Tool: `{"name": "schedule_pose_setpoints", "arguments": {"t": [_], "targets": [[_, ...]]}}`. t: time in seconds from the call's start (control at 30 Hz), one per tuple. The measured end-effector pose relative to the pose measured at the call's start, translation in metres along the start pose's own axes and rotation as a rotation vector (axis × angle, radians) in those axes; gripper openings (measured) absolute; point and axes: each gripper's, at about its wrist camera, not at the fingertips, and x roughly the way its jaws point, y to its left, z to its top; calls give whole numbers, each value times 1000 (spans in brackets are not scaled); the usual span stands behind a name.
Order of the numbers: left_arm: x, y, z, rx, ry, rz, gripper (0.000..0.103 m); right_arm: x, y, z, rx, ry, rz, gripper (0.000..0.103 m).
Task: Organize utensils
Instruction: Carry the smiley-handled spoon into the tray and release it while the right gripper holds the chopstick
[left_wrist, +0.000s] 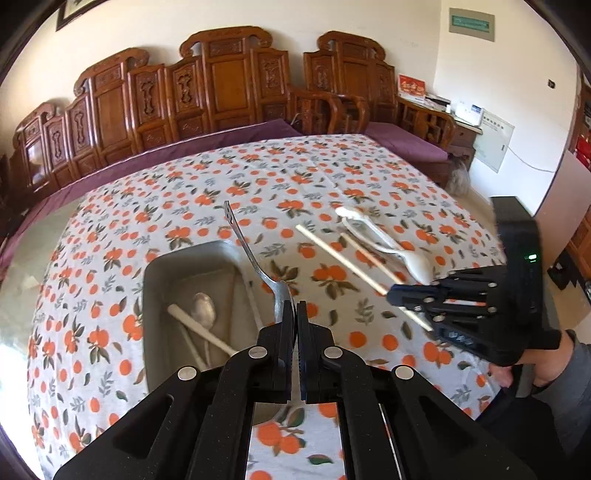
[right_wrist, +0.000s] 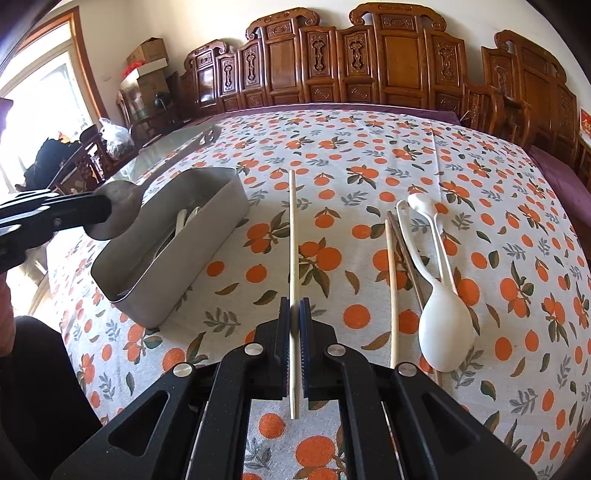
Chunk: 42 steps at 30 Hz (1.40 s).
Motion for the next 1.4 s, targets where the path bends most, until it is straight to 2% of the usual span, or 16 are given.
{"name": "schedule_pose_setpoints", "arguments": {"t": [0.33,0.8,1.2,1.4], "targets": [[24,37,-24,-66,65,21,1,5,3,-1,-11,14,1,6],[46,60,-46,-140,128,33,1,8,12,1,-32,21,20,6],[46,75,-47,-184,142,58,2,6,21,1,-19,18,40,6],[33,80,-43,-193,104,69,3,0,32,2,-15,6,23,6]]}}
